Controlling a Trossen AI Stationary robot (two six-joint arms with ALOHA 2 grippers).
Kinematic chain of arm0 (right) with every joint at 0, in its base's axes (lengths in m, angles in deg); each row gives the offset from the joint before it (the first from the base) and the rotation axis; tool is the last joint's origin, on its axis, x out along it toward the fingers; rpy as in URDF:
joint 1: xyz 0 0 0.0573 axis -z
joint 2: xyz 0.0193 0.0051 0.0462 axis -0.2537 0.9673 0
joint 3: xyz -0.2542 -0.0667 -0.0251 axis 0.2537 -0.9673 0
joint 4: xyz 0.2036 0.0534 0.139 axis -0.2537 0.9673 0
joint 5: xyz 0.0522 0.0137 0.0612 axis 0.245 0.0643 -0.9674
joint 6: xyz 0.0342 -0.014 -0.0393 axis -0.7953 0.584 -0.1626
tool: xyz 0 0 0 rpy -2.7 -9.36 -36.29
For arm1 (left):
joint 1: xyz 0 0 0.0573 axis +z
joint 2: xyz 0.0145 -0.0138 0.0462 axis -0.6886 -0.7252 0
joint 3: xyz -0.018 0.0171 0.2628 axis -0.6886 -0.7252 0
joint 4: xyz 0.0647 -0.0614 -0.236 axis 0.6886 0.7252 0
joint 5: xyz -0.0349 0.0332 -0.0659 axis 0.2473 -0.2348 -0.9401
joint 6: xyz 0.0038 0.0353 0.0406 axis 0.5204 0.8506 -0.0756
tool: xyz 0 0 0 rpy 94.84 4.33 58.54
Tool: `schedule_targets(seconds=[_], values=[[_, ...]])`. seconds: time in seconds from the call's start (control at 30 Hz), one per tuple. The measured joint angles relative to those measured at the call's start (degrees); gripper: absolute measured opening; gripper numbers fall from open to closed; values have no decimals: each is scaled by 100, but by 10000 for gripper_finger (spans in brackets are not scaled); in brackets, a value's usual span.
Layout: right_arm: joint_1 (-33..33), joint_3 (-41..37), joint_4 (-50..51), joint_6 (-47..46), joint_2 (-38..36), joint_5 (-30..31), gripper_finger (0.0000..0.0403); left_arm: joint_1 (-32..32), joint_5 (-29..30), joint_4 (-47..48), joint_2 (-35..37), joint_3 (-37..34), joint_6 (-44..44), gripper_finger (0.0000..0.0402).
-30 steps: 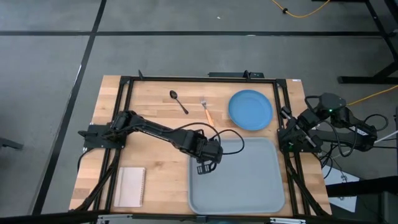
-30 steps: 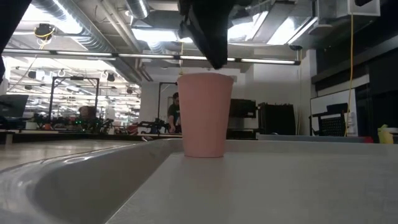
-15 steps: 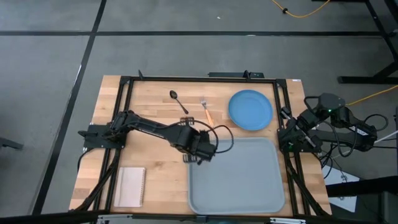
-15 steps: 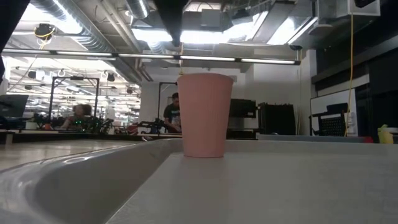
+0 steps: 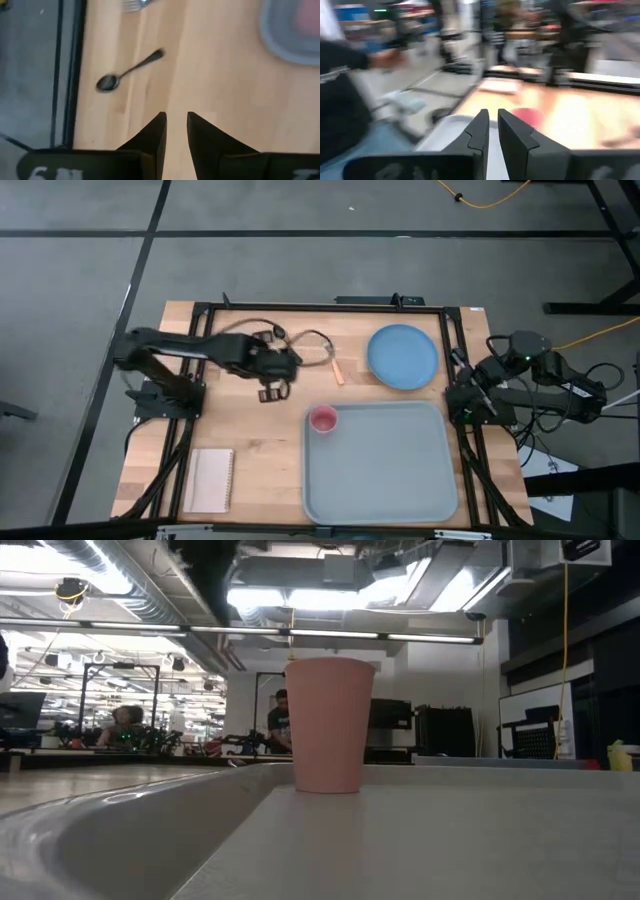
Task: Pick and place plate/cup/fork/spoon on tray
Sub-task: Put the blue plate on the bottom right of the gray tray
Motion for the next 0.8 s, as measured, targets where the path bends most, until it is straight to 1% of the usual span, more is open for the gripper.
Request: schedule_targets(seconds=[0.13,0.17,0.2,0.27,0.33,0.43,0.47,0.53,0.63,0.7,0.77,0.8], values=[[4,-299,-440,-464,206,2050,46,325,-110,-1493,1129,-1375,112,69],[10,-410,-453,-498,334,2409,46,378,-221,-1904,1354,-1659,192,69],[5,-551,-432,-529,473,2620,46,434,-336,-2311,1571,-1959,296,69],[4,-842,-593,-617,836,2742,46,530,-563,-2931,1901,-2402,492,69],[4,-1113,-661,-664,1242,2736,46,610,-775,-3505,2137,-2740,632,69],[-7,-1302,-633,-859,1933,2726,46,664,-917,-3877,2342,-3043,667,69],[-27,-1303,-659,-905,2161,2628,46,664,-929,-3938,2360,-3085,663,69],[-102,-1281,-686,-920,2578,2453,46,662,-922,-3907,2364,-3110,665,69],[-173,-1088,-462,-1262,3177,2485,46,664,-916,-3952,2356,-3110,667,69],[-177,-828,-170,-1916,3569,2920,46,664,-916,-3985,2328,-3110,666,69],[-162,-582,83,-2547,3993,3604,46,661,-914,-4019,2332,-3110,714,69],[-149,-461,214,-2706,4212,3865,46,661,-912,-4063,2332,-3110,760,69]])
